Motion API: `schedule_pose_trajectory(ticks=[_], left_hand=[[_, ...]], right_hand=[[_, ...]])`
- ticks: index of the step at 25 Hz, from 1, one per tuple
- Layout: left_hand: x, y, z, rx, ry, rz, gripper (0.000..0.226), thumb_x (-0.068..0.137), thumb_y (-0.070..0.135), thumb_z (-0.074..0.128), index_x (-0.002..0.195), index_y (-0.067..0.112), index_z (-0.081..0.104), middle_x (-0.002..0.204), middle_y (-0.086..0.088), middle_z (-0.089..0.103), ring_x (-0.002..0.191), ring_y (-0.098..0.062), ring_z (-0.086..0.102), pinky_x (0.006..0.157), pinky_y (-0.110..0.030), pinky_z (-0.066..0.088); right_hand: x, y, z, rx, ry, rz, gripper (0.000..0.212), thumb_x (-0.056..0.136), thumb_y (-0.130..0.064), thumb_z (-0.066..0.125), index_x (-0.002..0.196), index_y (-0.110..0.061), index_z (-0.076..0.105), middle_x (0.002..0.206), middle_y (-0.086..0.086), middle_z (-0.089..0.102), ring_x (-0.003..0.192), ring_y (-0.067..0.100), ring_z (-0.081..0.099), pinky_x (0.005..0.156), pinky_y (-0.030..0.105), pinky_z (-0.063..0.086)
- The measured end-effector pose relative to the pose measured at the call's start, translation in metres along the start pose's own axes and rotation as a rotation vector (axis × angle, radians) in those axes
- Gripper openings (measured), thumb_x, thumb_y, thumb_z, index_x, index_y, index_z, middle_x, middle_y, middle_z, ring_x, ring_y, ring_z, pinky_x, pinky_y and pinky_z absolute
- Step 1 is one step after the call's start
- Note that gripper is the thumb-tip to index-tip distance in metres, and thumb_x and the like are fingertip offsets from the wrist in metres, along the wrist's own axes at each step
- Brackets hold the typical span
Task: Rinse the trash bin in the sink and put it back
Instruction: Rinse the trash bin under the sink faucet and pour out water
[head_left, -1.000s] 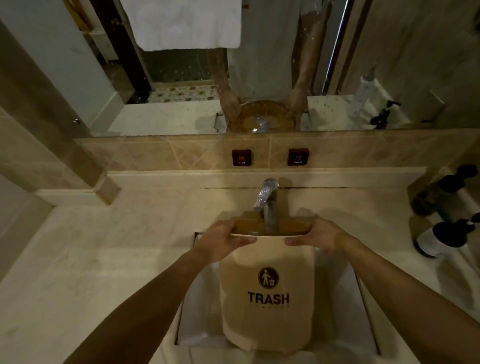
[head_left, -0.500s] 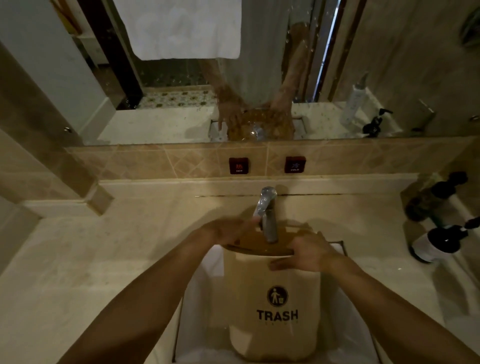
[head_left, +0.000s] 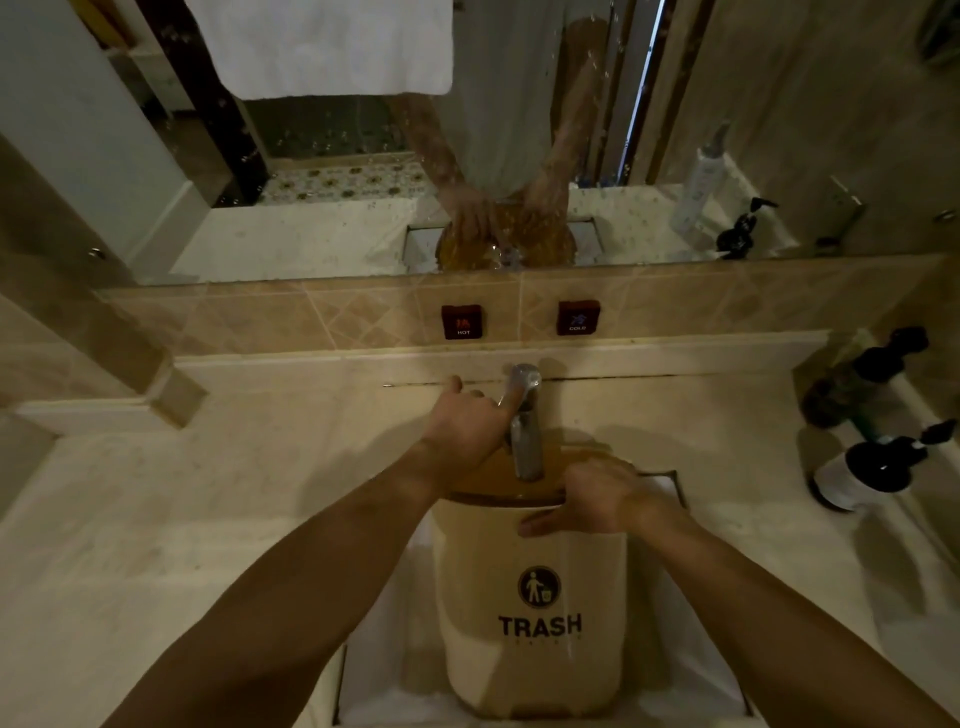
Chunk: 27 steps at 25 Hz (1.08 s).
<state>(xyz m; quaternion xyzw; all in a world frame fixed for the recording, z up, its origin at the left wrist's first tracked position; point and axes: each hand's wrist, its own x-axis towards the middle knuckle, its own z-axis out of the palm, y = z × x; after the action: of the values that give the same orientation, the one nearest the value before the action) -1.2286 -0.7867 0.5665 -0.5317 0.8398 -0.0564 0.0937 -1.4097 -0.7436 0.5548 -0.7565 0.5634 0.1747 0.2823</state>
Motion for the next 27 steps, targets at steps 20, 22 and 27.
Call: schedule_pose_trajectory(ticks=[20,22,27], left_hand=[[-0.079,0.016,0.016,-0.831,-0.105,-0.071,0.031,0.087,0.061,0.057,0.093,0.034,0.071,0.096,0.010,0.067,0.093,-0.008,0.060,0.080,-0.024,0.039],[-0.082,0.018,0.021,-0.745,-0.206,-0.084,0.032,0.082,0.070,0.054,0.079,0.038,0.061,0.092,0.016,0.061,0.102,-0.005,0.054,0.093,-0.031,0.028],[-0.084,0.021,0.022,-0.753,-0.217,-0.124,0.026,0.089,0.064,0.049,0.075,0.043,0.049,0.103,0.012,0.061,0.117,-0.015,0.049,0.111,-0.059,0.012]], right_hand=[[0.009,0.004,0.009,-0.023,0.094,0.008,0.084,0.051,-0.097,0.047,0.101,-0.033,0.071,0.105,-0.007,0.069,0.104,0.016,0.060,0.093,0.038,0.045],[0.006,0.001,0.009,-0.044,0.093,0.083,0.080,0.049,-0.098,0.046,0.084,-0.030,0.068,0.101,-0.005,0.069,0.106,0.019,0.058,0.103,0.051,0.033],[0.000,-0.001,0.012,0.038,0.137,0.119,0.086,0.036,-0.104,0.043,0.076,-0.031,0.065,0.092,-0.007,0.068,0.094,0.018,0.061,0.094,0.045,0.047]])
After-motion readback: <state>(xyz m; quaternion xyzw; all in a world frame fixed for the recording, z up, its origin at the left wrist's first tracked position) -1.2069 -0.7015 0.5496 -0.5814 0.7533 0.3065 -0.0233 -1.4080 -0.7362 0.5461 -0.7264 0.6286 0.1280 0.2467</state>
